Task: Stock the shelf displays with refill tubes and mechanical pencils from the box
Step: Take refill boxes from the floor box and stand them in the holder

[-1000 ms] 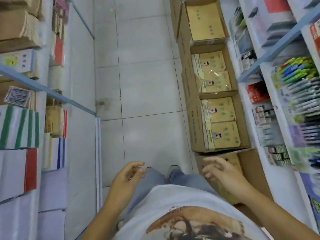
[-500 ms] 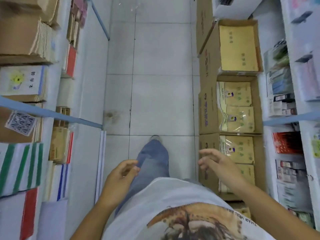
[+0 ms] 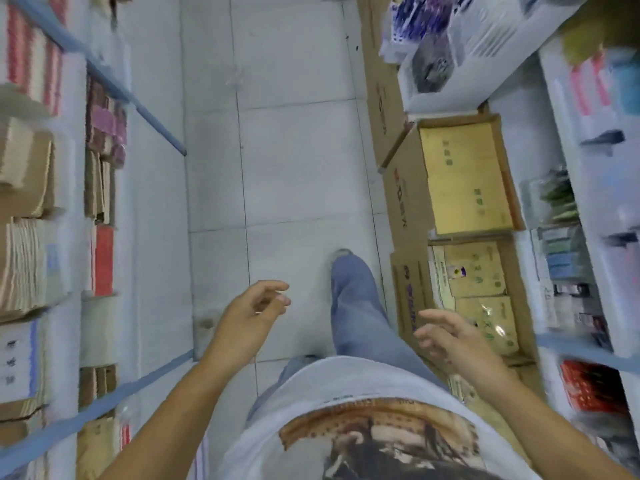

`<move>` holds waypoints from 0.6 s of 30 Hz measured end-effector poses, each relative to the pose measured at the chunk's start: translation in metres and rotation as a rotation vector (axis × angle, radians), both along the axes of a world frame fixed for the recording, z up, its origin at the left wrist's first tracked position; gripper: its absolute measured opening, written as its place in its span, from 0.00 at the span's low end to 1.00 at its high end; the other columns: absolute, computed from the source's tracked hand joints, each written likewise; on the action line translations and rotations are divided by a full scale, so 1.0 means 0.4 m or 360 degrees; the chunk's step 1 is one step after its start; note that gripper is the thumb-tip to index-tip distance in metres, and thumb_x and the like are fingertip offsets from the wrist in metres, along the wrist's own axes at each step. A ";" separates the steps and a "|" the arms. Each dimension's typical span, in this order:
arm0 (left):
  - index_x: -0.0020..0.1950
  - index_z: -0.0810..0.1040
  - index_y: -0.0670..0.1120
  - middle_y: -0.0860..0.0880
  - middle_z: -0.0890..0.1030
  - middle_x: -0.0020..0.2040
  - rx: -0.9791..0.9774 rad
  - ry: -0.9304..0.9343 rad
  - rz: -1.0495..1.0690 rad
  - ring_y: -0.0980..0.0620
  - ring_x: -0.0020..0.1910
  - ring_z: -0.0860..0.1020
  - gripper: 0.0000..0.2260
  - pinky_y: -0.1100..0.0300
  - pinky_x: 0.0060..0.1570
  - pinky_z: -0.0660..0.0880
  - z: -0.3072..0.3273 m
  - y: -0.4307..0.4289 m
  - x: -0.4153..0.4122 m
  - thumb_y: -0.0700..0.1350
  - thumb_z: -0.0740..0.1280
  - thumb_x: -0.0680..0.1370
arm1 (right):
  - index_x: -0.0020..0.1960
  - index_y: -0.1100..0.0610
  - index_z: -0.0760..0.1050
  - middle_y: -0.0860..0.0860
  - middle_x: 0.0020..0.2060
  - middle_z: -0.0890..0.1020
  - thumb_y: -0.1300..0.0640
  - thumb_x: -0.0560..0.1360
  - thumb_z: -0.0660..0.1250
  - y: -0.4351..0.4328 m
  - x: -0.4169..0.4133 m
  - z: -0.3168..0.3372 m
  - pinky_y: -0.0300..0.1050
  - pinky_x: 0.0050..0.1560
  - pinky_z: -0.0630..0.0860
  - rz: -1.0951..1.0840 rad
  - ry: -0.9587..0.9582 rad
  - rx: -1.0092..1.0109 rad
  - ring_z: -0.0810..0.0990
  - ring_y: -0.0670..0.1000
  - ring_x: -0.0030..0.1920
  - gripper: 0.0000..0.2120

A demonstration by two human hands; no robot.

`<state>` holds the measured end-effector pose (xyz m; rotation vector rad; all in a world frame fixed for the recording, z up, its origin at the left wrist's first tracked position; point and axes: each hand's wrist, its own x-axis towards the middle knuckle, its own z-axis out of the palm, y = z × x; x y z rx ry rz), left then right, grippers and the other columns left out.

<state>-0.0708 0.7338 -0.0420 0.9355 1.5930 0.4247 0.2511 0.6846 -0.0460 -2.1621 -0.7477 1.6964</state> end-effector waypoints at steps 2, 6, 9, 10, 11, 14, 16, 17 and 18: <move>0.55 0.80 0.52 0.52 0.85 0.48 -0.0030 -0.0004 0.0119 0.58 0.46 0.83 0.07 0.66 0.50 0.76 0.011 0.112 0.009 0.42 0.65 0.82 | 0.58 0.51 0.76 0.49 0.42 0.86 0.62 0.78 0.64 0.150 0.013 0.006 0.35 0.37 0.75 0.0027 0.0018 -0.0008 0.84 0.46 0.39 0.11; 0.54 0.80 0.52 0.51 0.85 0.46 -0.0106 -0.0012 0.0234 0.55 0.46 0.82 0.07 0.68 0.47 0.76 0.050 0.321 0.001 0.41 0.66 0.81 | 0.57 0.51 0.77 0.51 0.41 0.85 0.61 0.78 0.64 0.477 0.011 0.054 0.34 0.35 0.76 0.0146 0.0026 0.0023 0.83 0.48 0.39 0.09; 0.52 0.80 0.53 0.55 0.86 0.43 -0.0110 0.0046 0.0341 0.59 0.45 0.83 0.07 0.65 0.47 0.76 0.057 0.475 -0.029 0.42 0.67 0.81 | 0.56 0.51 0.77 0.52 0.43 0.85 0.60 0.79 0.64 0.731 -0.017 0.078 0.38 0.39 0.77 0.0256 0.0017 0.0097 0.84 0.50 0.42 0.09; 0.53 0.80 0.54 0.57 0.86 0.43 -0.0112 0.0061 0.0375 0.61 0.44 0.83 0.07 0.64 0.48 0.77 0.054 0.528 -0.043 0.42 0.66 0.81 | 0.56 0.50 0.77 0.51 0.43 0.85 0.60 0.79 0.63 0.812 -0.034 0.082 0.39 0.42 0.78 0.0306 0.0018 0.0107 0.84 0.50 0.43 0.09; 0.53 0.80 0.54 0.59 0.85 0.44 -0.0114 0.0076 0.0394 0.61 0.44 0.83 0.07 0.62 0.50 0.77 0.050 0.580 -0.060 0.42 0.66 0.81 | 0.56 0.50 0.77 0.50 0.43 0.85 0.59 0.79 0.63 0.890 -0.055 0.084 0.42 0.45 0.79 0.0351 0.0026 0.0120 0.84 0.50 0.44 0.09; 0.54 0.80 0.55 0.58 0.86 0.45 -0.0120 0.0096 0.0468 0.59 0.45 0.84 0.08 0.57 0.52 0.78 0.014 0.747 -0.113 0.42 0.66 0.81 | 0.55 0.48 0.77 0.49 0.43 0.85 0.59 0.80 0.62 1.117 -0.124 0.062 0.48 0.54 0.79 0.0445 0.0035 0.0153 0.84 0.50 0.45 0.09; 0.54 0.81 0.55 0.57 0.86 0.45 -0.0136 0.0106 0.0490 0.58 0.46 0.84 0.08 0.56 0.52 0.78 -0.014 0.866 -0.149 0.42 0.66 0.81 | 0.56 0.48 0.77 0.49 0.44 0.85 0.59 0.80 0.62 1.244 -0.167 0.049 0.48 0.54 0.79 0.0457 0.0015 0.0169 0.84 0.50 0.46 0.09; 0.54 0.80 0.55 0.58 0.86 0.45 -0.0135 0.0104 0.0465 0.59 0.45 0.84 0.08 0.58 0.52 0.78 -0.021 0.928 -0.167 0.42 0.66 0.81 | 0.56 0.49 0.77 0.49 0.44 0.85 0.59 0.80 0.62 1.300 -0.189 0.047 0.48 0.54 0.79 0.0444 0.0022 0.0166 0.84 0.50 0.46 0.09; 0.53 0.80 0.55 0.59 0.86 0.45 -0.0130 0.0092 0.0437 0.60 0.45 0.84 0.08 0.61 0.50 0.77 -0.019 0.978 -0.178 0.42 0.66 0.81 | 0.56 0.49 0.77 0.49 0.44 0.85 0.59 0.80 0.62 1.338 -0.209 0.053 0.47 0.52 0.79 0.0421 0.0047 0.0173 0.84 0.50 0.46 0.09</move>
